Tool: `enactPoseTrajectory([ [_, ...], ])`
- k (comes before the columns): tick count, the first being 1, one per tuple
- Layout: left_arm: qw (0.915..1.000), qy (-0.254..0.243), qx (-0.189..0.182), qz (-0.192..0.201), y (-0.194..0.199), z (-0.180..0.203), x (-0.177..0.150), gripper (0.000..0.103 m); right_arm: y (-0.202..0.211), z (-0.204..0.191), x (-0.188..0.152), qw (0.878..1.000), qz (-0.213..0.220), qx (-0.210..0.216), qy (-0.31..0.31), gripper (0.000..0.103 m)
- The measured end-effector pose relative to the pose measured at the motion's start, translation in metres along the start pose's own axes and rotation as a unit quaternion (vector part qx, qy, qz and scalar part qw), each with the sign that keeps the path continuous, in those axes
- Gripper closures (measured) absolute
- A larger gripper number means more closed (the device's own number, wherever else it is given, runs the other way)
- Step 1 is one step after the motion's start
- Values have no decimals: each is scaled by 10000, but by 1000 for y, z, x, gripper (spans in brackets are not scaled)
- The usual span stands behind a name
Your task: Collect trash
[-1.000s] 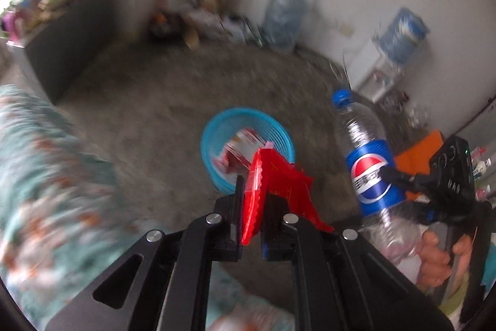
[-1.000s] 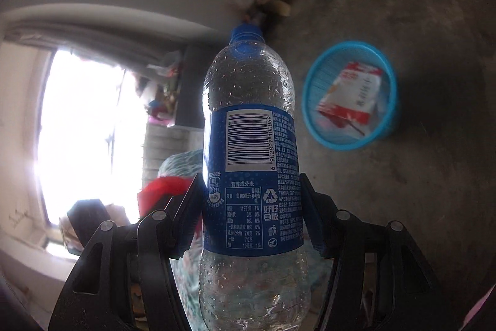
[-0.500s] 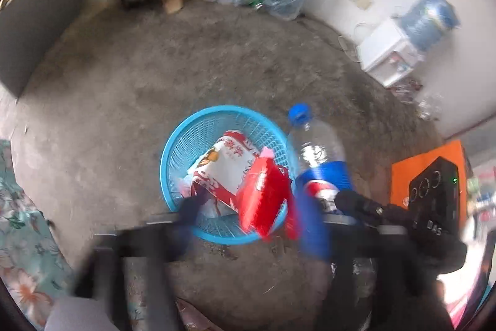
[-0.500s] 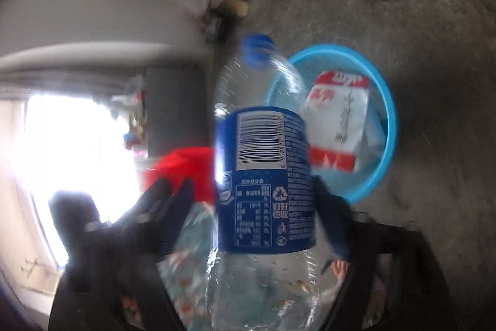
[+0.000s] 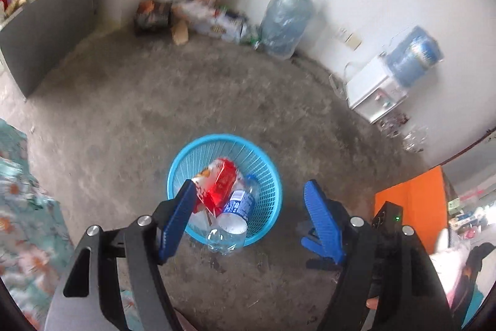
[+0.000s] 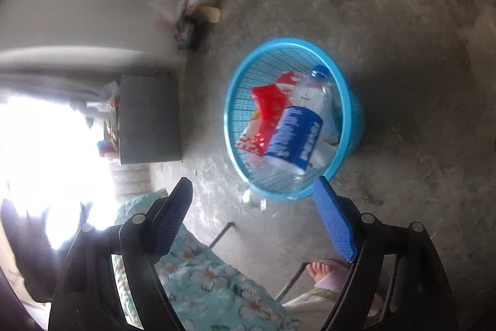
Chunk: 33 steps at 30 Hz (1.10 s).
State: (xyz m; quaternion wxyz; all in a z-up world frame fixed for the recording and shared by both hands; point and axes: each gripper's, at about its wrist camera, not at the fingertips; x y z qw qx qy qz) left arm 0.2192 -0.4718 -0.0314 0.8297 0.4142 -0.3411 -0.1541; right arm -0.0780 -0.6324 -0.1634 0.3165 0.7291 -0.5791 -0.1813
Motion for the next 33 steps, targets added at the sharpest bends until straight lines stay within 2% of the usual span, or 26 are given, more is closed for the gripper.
enactPoseTrajectory([
  [3,9988,-114,-219,414,62,1,-18,29,10,-37,-11,9982,129,-61,585,26],
  [5,9971,-161,-225,702,99,-4,-35,17,22,-71,-26,9935,232,-100,1107,25],
  [8,9930,3,-158,1169,162,-20,-74,9,37,-124,-58,9781,431,-116,2035,20],
  [11,9895,192,31,1429,209,-37,-110,6,48,-175,-99,9528,665,-141,2958,15],
  [13,9861,401,322,1579,238,-50,-134,6,56,-205,-127,9328,828,-211,3500,9],
  [16,9767,731,789,1859,280,-69,-171,6,71,-242,-169,8960,1124,-222,4290,8],
  [19,9582,1018,1456,2241,316,-80,-205,6,83,-267,-207,8569,1412,-172,4955,8],
  [21,9415,1225,1978,2438,333,-84,-224,6,91,-278,-228,8328,1561,-206,5308,8],
  [22,9285,1354,2370,2517,342,-87,-235,6,94,-281,-237,8217,1621,-254,5458,8],
  [24,9129,1470,2753,2632,353,-91,-253,6,100,-286,-253,8007,1784,-297,5712,8],
  [26,9011,1507,3035,2706,361,-95,-272,6,105,-288,-268,7823,1881,-337,5928,8],
  [30,8776,1631,3591,2724,365,-97,-298,6,106,-287,-291,7570,1737,-518,6278,8],
  [33,8674,1784,3809,2661,361,-101,-309,6,99,-286,-305,7443,1533,-764,6455,8],
])
Point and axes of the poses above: each gripper's, at about its wrist camera, not at the fingertips, and y roughly against the way its jaws point, z to its right, x to its top, and after that the axes turned 7 degrees about y, right-handed
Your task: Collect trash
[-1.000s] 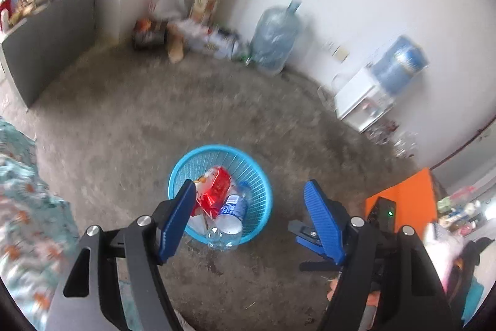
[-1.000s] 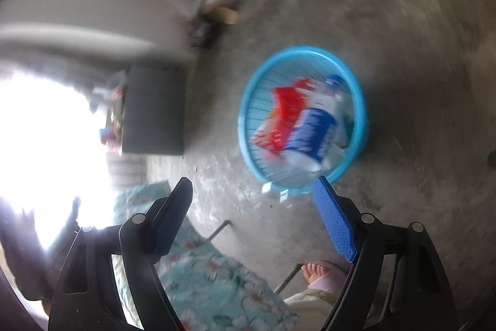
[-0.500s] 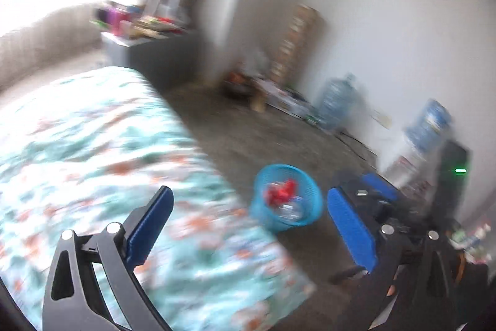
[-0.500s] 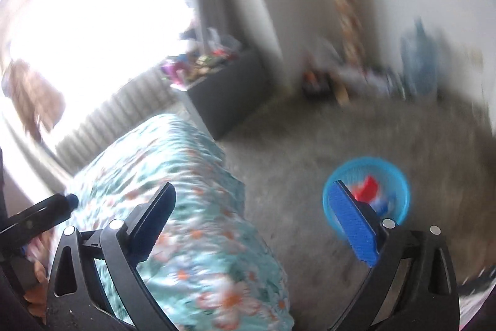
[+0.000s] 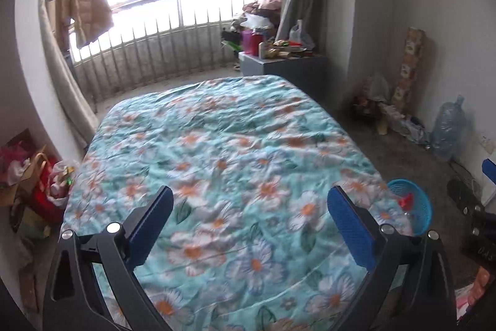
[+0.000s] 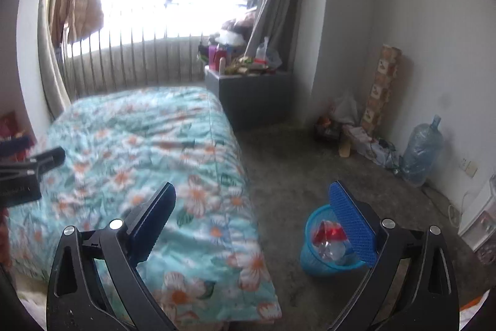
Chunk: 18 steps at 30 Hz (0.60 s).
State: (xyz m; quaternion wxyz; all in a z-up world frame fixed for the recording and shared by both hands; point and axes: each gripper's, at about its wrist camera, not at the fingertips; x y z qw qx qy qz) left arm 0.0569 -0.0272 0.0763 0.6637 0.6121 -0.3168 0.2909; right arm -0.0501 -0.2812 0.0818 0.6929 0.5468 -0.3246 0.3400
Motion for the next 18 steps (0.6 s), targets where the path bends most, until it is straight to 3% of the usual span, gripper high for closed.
enactPoseTrajectory([
  [9,9951,521,419,-734,-25,-4,-29,6,-11,-15,-17,9974,-709,-23,125,8],
  [18,9929,408,624,-930,-34,2,-35,6,-11,-23,-30,9932,-1021,-26,563,8],
])
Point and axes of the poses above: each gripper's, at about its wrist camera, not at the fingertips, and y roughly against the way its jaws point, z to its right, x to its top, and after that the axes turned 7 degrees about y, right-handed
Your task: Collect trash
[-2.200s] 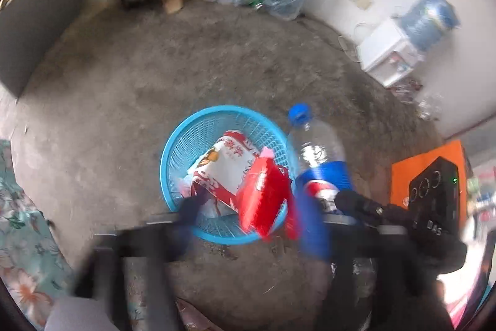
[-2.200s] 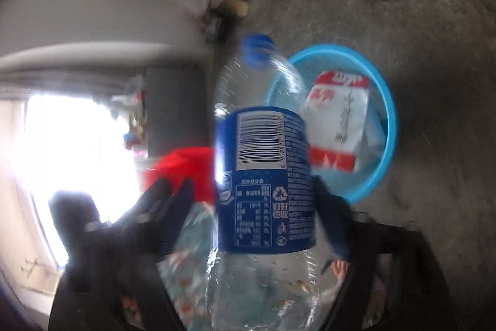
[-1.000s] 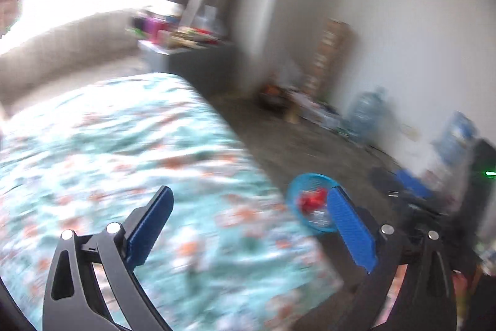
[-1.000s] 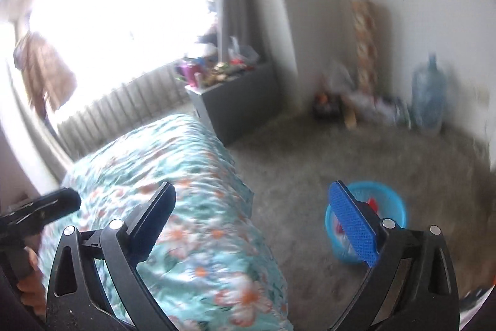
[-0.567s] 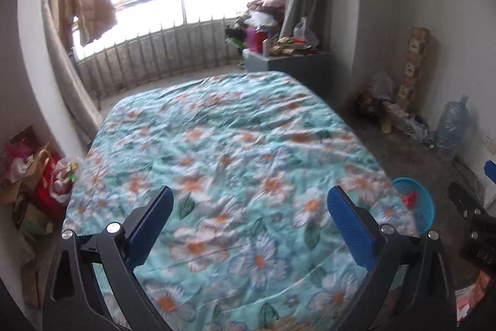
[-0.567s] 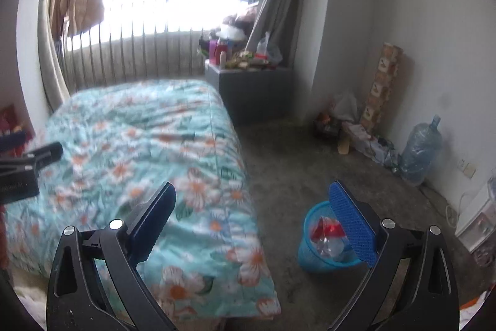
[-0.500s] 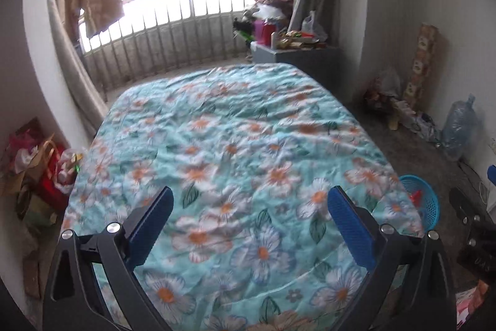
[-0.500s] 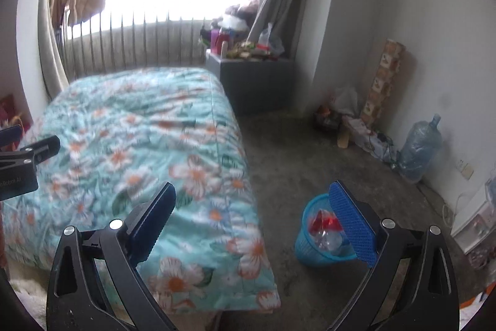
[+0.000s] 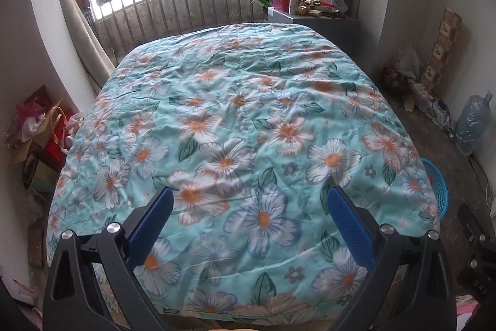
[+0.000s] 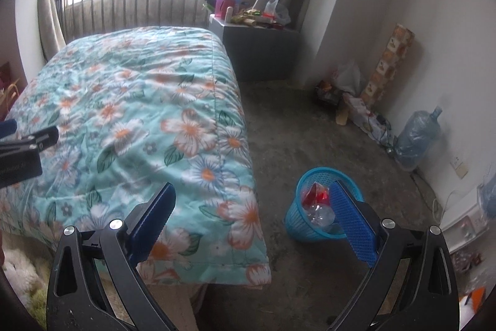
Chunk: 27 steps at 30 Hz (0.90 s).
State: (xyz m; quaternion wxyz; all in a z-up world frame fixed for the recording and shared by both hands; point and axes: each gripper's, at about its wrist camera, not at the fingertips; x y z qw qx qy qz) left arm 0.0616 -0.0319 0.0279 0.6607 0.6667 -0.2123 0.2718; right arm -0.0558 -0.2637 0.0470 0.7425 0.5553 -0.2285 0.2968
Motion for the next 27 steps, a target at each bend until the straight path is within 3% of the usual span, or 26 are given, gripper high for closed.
enactPoseTrajectory([
  [8,10000,-22,-27,-52,0,2,-1,6,-3,5,-10,9992,-285,179,-219,8],
  [27,9998,12,-179,25,9,12,2,6,1,11,-7,9996,-210,76,-171,8],
])
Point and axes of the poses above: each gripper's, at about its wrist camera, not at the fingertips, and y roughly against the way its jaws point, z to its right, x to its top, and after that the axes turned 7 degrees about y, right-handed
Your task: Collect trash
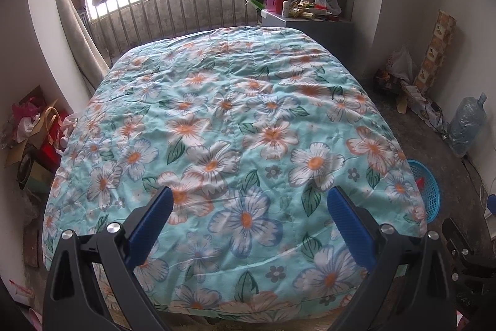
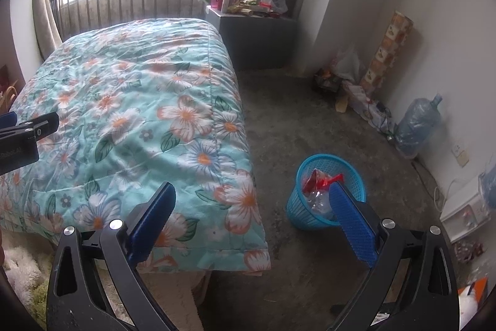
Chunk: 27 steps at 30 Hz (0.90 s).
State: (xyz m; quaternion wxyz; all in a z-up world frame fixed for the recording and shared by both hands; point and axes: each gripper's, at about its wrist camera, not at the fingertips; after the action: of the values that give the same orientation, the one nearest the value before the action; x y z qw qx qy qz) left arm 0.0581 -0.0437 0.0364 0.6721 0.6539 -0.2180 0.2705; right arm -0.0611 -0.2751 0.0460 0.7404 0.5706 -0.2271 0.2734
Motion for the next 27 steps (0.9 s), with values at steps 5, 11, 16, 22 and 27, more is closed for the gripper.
enactPoseTrajectory([
  [5,10000,-3,-14,-49,-1,1,-1,6,0,1,0,10000,0,2,10,8],
  [11,10000,17,-31,-82,-1,0,-2,6,0,1,0,10000,5,9,-2,8],
  [16,10000,10,-33,-89,-1,0,-2,6,0,1,0,10000,-4,7,-7,8],
  [22,10000,14,-30,-94,-1,0,-3,6,-1,1,1,10000,-5,7,9,8],
  [27,10000,15,-30,-93,-1,0,-3,6,0,0,1,10000,-5,10,-4,8],
])
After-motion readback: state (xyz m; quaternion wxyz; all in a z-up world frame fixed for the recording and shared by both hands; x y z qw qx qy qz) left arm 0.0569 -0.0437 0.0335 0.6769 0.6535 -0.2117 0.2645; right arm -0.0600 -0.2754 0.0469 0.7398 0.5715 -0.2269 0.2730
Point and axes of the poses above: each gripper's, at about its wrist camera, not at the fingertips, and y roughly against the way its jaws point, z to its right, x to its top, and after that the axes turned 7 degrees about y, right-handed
